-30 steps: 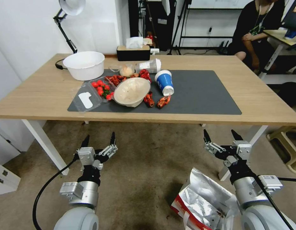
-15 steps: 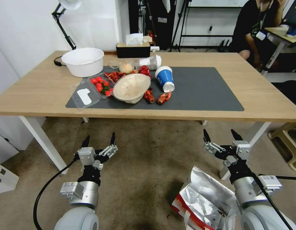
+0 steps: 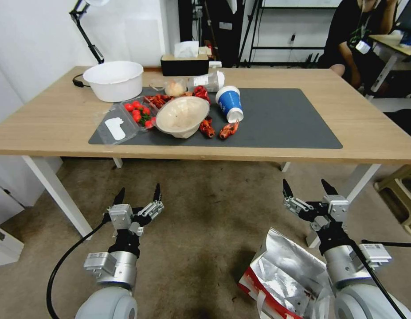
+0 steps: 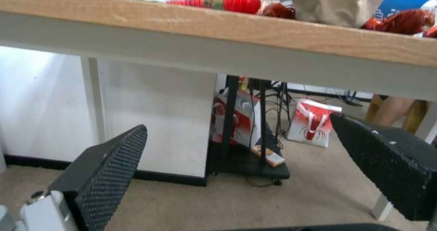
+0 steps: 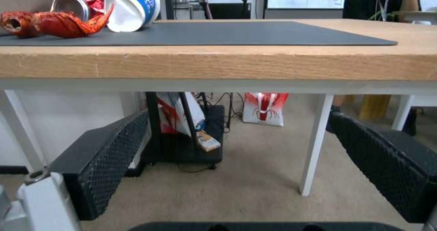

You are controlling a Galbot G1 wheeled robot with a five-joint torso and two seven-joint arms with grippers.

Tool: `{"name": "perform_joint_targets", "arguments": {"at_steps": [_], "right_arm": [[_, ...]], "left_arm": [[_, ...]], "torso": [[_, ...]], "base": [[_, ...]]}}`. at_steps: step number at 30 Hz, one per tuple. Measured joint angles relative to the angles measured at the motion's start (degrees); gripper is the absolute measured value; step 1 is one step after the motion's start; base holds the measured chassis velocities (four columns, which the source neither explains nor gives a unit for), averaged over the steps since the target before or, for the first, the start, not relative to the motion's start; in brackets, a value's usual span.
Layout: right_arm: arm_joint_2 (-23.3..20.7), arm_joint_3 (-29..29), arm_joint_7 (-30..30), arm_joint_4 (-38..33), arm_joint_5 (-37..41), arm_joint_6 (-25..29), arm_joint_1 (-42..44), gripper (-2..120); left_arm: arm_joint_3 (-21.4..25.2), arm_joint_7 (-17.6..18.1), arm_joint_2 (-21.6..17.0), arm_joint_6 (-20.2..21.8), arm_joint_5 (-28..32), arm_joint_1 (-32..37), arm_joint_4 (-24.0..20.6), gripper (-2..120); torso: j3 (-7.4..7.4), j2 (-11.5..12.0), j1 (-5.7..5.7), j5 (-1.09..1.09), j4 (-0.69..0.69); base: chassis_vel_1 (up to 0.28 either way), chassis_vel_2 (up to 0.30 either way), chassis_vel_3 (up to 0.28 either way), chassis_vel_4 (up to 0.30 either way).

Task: Pick up the food delivery bag from the floor and place it on the table.

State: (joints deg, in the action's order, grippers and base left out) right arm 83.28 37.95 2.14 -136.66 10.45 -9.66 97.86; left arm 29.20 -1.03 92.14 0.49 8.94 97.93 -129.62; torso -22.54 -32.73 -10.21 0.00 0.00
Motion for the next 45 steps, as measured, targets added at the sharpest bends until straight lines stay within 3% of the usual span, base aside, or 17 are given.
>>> {"name": "perform_joint_targets", "arguments": {"at_steps": [45], "right_arm": [[-0.61, -0.09, 0.04, 0.20, 0.16, 0.65, 0.09, 100]], "left_arm": [[0.30, -0.15, 0.00, -0.30, 0.26, -0.41, 0.75, 100]], "torso": [[6.70, 10.54, 3.83, 0.00, 0.00]], "base": [[0.000, 0.000, 0.000, 0.000]]}}
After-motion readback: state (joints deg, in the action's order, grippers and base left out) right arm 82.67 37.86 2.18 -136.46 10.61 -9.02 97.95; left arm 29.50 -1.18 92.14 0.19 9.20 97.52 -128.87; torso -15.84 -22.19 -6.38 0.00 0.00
